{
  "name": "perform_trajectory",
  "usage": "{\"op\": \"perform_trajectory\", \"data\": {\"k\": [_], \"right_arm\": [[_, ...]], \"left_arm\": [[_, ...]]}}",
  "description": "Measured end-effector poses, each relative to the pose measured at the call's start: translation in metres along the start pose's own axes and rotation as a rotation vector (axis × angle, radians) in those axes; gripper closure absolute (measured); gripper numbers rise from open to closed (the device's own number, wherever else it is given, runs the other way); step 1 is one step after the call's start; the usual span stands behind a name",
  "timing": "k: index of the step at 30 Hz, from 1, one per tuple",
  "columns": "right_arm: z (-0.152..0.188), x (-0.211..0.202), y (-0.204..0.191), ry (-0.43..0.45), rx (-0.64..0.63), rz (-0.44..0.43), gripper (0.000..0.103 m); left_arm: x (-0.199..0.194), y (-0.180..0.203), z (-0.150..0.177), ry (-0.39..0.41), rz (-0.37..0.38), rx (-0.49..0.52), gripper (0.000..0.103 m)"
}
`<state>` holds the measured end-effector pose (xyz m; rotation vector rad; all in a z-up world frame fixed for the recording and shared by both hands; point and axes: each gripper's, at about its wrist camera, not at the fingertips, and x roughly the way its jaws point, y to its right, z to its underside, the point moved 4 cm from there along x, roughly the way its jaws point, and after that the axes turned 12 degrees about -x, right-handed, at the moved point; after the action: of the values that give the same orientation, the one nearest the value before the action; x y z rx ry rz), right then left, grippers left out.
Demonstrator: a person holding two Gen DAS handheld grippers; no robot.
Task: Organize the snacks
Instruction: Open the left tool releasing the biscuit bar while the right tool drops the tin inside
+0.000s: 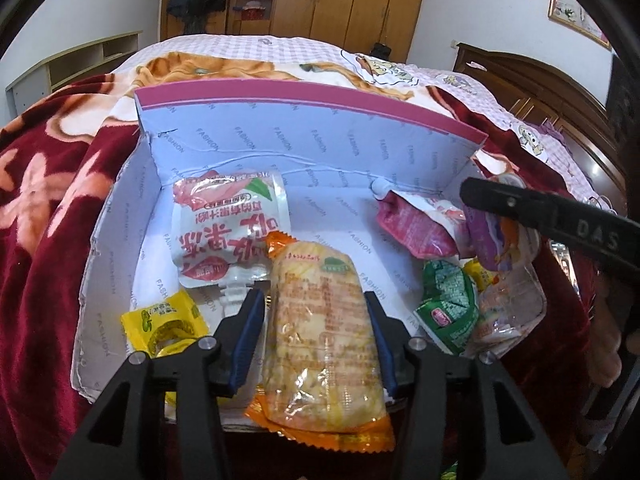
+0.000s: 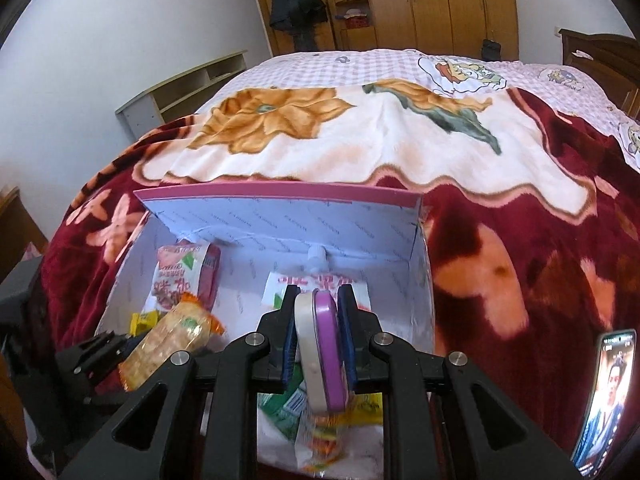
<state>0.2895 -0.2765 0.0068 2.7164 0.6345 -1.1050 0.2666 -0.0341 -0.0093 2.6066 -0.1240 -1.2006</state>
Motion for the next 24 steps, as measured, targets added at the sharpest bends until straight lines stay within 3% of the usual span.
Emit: {"op": "perform_trajectory", "data": {"k": [7,10,24], "right_arm": [[-0.004,0.006,-0.001,0.008,-0.011,0.007,0.082],[-0.006,0.003,0.0,0.024,-0.011,0.011,0.069],[0.006,-0.027,-0.017,0.077,-0.016,-0.023,0.052]], "left_arm": [[-0.002,0.0,0.0,0.004,-0.004,-0.001,0.051],[-0.006,0.001,0.0,0.01,-0.001,-0.001,0.051],[-0.03,0.006,-0.001,0.044,0.029,0.006,0.051]]}}
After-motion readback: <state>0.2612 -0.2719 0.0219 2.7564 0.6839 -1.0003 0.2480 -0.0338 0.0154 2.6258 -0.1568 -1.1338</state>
